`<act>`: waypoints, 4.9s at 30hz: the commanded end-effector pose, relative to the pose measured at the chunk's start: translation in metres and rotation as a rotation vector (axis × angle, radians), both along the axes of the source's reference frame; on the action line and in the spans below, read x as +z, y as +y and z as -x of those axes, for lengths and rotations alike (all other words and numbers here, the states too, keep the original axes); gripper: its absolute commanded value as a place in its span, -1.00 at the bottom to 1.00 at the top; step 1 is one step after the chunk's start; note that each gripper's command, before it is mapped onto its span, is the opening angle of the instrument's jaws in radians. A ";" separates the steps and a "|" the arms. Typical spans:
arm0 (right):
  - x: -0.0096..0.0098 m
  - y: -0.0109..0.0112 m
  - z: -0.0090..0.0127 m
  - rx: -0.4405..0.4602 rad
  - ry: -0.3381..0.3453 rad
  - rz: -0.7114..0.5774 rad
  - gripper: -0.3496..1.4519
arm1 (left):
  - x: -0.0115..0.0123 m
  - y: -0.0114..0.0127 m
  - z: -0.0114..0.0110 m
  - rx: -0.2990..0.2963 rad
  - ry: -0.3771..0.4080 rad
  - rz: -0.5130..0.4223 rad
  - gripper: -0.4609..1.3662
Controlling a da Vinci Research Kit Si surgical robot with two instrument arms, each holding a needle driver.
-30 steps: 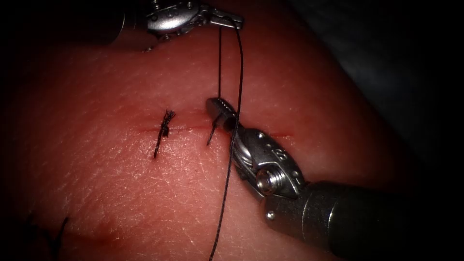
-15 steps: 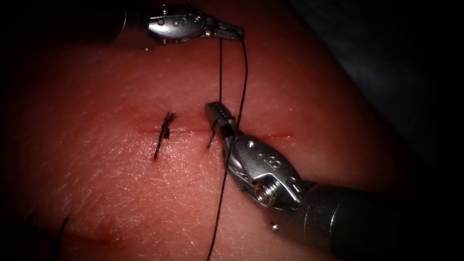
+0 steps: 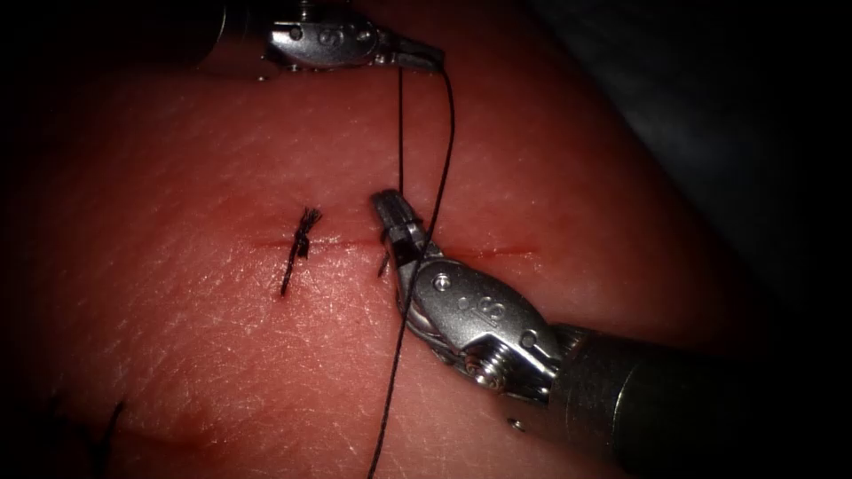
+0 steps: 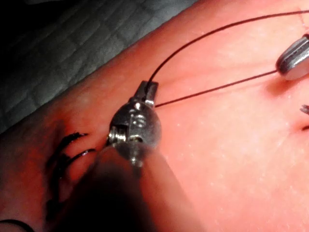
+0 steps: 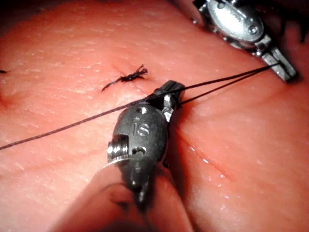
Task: Wound Closure
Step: Pull the right gripper down and the left gripper up to tighten the suture
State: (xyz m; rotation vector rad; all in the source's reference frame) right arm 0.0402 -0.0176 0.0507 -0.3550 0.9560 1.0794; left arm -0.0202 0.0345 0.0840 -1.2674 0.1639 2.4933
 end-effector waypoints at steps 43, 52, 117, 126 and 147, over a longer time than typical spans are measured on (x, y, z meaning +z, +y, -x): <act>-0.0003 -0.0018 0.0011 0.038 0.109 -0.049 -1.00 | -0.0023 -0.0006 -0.0003 0.036 -0.112 -0.023 -0.88; 0.0004 0.0002 0.0012 -0.118 -0.011 0.047 0.76 | -0.0039 -0.0029 0.0010 0.079 -0.176 -0.082 -0.88; -0.0006 0.0013 0.0009 -0.375 -0.115 0.062 -1.00 | -0.0045 -0.0007 0.0006 0.079 -0.206 -0.025 -0.88; -0.0004 0.0009 0.0009 -0.387 -0.121 0.057 -1.00 | -0.0044 -0.0001 0.0006 0.074 -0.196 -0.022 -0.88; 0.0001 0.0014 0.0017 -0.339 -0.051 0.035 -0.66 | -0.0099 -0.0023 0.0007 0.063 -0.291 -0.134 -0.88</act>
